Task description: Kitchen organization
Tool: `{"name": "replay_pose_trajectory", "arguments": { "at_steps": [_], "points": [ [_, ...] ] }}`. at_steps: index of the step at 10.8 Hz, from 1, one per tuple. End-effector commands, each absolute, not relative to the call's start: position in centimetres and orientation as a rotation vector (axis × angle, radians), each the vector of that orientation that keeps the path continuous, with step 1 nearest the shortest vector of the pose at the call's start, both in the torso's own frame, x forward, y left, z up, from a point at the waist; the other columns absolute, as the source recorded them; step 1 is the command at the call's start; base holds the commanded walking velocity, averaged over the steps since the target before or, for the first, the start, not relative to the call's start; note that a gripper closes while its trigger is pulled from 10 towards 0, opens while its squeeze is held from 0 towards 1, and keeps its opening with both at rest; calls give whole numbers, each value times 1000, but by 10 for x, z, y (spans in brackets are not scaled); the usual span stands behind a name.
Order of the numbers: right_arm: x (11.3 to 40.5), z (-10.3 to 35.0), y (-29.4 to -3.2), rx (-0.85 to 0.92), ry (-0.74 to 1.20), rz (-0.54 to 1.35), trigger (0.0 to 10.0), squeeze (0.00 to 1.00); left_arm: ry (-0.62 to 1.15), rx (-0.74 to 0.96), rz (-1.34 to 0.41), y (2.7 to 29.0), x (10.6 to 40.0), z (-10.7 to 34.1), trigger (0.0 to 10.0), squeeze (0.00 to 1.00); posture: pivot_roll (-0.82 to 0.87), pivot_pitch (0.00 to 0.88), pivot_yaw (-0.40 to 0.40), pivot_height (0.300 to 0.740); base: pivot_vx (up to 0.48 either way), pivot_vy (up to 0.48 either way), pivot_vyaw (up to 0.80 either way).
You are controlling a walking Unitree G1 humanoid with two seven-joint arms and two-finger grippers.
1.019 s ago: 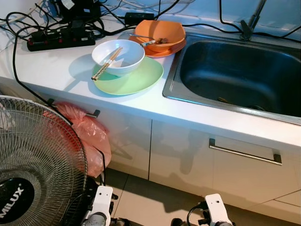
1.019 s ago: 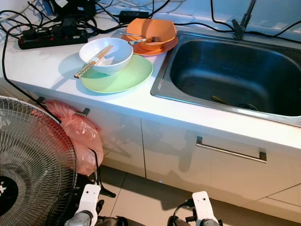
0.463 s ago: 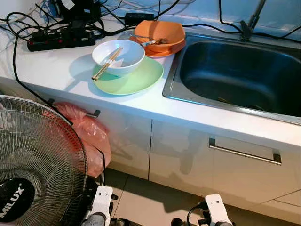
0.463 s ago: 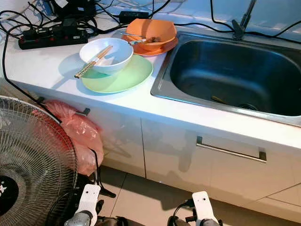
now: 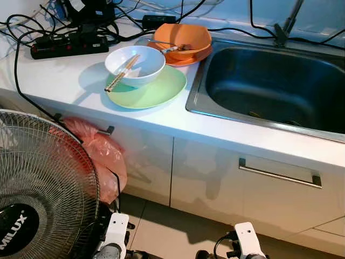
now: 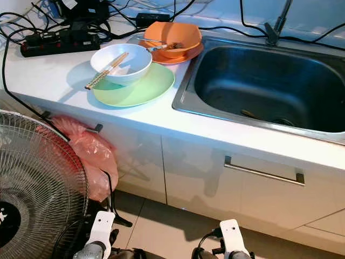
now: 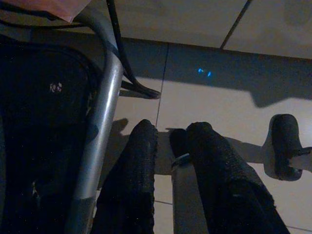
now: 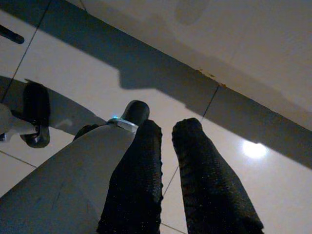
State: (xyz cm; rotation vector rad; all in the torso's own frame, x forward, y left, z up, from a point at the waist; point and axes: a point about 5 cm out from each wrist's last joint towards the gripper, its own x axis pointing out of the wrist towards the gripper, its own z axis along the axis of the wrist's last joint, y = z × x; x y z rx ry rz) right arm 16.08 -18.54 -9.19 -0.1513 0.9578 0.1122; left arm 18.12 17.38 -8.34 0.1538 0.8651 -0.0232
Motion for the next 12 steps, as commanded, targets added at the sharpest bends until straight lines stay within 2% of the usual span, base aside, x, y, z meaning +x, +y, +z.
{"name": "replay_pose_trajectory", "arguments": {
  "at_steps": [1,12],
  "points": [
    [158,-93,-186,-140,965,105,10000,0,876,156,-23,174,178,-85,10000,0,-57,112,18,740,0,0,0],
    [163,-91,-187,-137,953,102,10000,0,864,147,-13,173,181,-83,10000,0,-57,117,16,740,0,0,0]
  ]
}}
